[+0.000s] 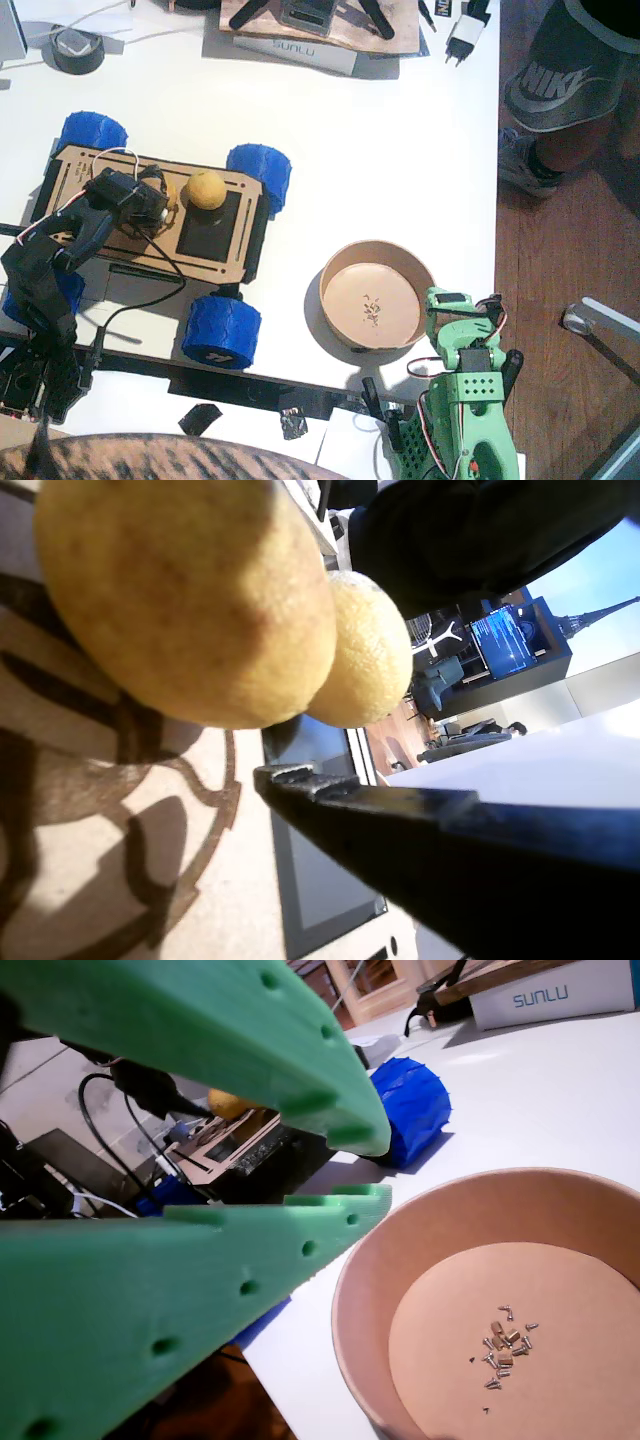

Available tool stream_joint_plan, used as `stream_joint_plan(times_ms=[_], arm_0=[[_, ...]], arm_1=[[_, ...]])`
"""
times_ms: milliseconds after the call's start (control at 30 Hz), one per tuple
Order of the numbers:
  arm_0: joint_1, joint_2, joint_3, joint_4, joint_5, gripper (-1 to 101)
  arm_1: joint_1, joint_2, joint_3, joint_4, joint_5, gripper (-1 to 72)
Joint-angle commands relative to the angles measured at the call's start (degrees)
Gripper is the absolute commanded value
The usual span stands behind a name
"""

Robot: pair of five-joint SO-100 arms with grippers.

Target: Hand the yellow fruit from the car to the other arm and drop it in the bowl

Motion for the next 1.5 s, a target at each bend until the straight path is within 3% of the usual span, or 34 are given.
stream_joint_plan(times_ms=[0, 733, 933, 1167, 1467], arm_0=[[0.4, 0.8, -2.5, -1.0, -0.4, 1], [0.5, 4.0, -2.2, -0.7, -0.4, 0], [2.4, 17.7, -2.6, 5.4, -0.7, 0], [3.6, 33.0, -2.5, 19.0, -0.7, 0], [12.9, 38.0, -2.5, 21.4, -6.7, 0]], arm_1=[[0.6, 0.2, -0.3, -0.2, -0.4, 0.1], [0.6, 0.2, -0.3, -0.2, -0.5, 0.1], [0.7, 0.2, -0.3, -0.3, -0.5, 0.1], [1.5, 0.2, -1.8, -0.1, -1.8, 0.1], [2.0, 0.2, -4.7, 1.5, -2.8, 0.1]])
